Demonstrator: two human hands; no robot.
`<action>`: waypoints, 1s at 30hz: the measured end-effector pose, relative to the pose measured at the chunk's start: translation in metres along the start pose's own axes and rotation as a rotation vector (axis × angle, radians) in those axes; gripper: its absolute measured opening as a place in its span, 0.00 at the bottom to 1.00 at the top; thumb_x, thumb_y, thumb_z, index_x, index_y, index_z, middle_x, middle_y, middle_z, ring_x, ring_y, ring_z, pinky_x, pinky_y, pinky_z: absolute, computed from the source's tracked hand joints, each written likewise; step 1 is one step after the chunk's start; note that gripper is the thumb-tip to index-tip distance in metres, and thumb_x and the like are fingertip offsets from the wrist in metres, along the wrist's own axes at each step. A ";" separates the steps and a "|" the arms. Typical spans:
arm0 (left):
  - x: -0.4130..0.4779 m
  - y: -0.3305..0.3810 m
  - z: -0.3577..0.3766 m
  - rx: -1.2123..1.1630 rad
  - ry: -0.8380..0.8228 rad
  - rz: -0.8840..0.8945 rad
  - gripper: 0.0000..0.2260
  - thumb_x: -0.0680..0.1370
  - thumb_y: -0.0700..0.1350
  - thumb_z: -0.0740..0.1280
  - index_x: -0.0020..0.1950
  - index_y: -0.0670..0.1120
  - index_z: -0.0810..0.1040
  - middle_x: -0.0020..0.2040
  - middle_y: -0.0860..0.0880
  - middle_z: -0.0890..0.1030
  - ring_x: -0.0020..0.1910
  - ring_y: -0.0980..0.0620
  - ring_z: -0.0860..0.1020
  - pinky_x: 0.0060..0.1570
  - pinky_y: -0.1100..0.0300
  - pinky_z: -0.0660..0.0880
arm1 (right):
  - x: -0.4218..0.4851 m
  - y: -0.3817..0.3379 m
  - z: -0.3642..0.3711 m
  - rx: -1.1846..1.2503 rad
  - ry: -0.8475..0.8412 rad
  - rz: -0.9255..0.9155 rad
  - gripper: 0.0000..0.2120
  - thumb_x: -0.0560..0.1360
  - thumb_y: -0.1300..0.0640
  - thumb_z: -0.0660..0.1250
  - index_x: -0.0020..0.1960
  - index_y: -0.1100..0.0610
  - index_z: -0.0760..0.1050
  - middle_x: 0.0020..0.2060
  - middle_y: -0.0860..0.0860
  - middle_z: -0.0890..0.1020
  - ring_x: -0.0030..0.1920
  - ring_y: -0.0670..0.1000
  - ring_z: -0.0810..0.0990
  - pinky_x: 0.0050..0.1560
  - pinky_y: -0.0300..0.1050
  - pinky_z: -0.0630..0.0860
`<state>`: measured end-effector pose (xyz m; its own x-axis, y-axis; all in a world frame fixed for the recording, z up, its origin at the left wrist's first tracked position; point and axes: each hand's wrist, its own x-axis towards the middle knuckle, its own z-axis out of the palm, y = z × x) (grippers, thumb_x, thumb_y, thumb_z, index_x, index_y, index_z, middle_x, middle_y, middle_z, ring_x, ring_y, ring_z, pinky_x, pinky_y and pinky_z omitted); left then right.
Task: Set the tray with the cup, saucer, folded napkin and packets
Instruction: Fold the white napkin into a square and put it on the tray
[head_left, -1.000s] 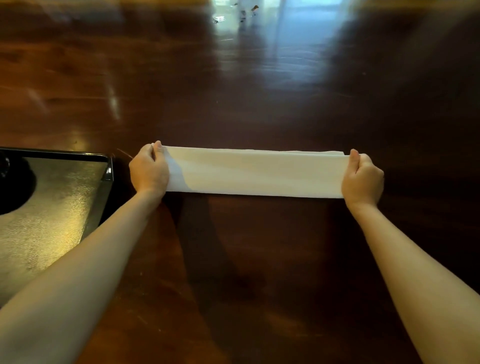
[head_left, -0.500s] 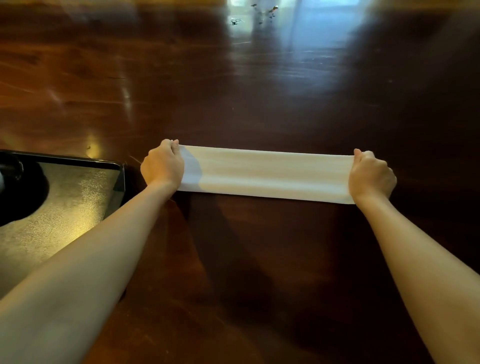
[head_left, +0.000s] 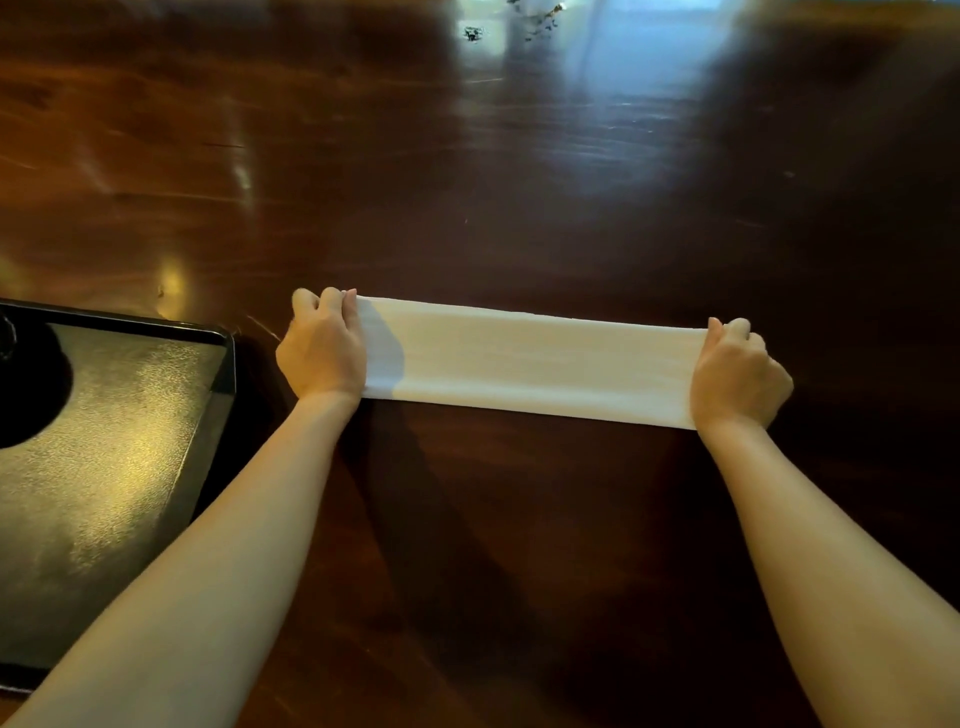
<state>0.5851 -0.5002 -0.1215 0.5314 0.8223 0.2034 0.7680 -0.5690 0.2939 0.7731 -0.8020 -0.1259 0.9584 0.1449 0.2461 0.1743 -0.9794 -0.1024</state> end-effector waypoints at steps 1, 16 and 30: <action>0.000 0.000 0.000 -0.007 0.005 -0.005 0.17 0.82 0.50 0.53 0.52 0.39 0.75 0.51 0.39 0.73 0.39 0.38 0.75 0.33 0.53 0.64 | 0.000 -0.001 0.001 0.001 0.014 0.013 0.19 0.82 0.53 0.50 0.48 0.67 0.71 0.40 0.64 0.78 0.39 0.64 0.78 0.35 0.51 0.68; 0.025 0.007 0.003 0.149 -0.119 0.181 0.11 0.81 0.45 0.57 0.56 0.38 0.71 0.57 0.38 0.71 0.55 0.39 0.69 0.45 0.48 0.71 | 0.003 -0.002 0.004 0.052 -0.007 0.036 0.15 0.81 0.55 0.53 0.53 0.67 0.70 0.50 0.65 0.74 0.47 0.64 0.75 0.49 0.58 0.72; 0.049 0.002 0.000 -0.030 -0.288 0.084 0.13 0.80 0.51 0.58 0.56 0.42 0.70 0.54 0.42 0.75 0.50 0.42 0.74 0.42 0.51 0.68 | 0.010 -0.007 0.006 0.064 -0.064 0.184 0.17 0.81 0.51 0.52 0.59 0.65 0.66 0.52 0.64 0.76 0.48 0.66 0.79 0.44 0.57 0.73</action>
<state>0.6130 -0.4610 -0.1104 0.6755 0.7361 -0.0434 0.7083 -0.6315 0.3154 0.7831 -0.7929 -0.1281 0.9874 -0.0247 0.1565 0.0075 -0.9794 -0.2018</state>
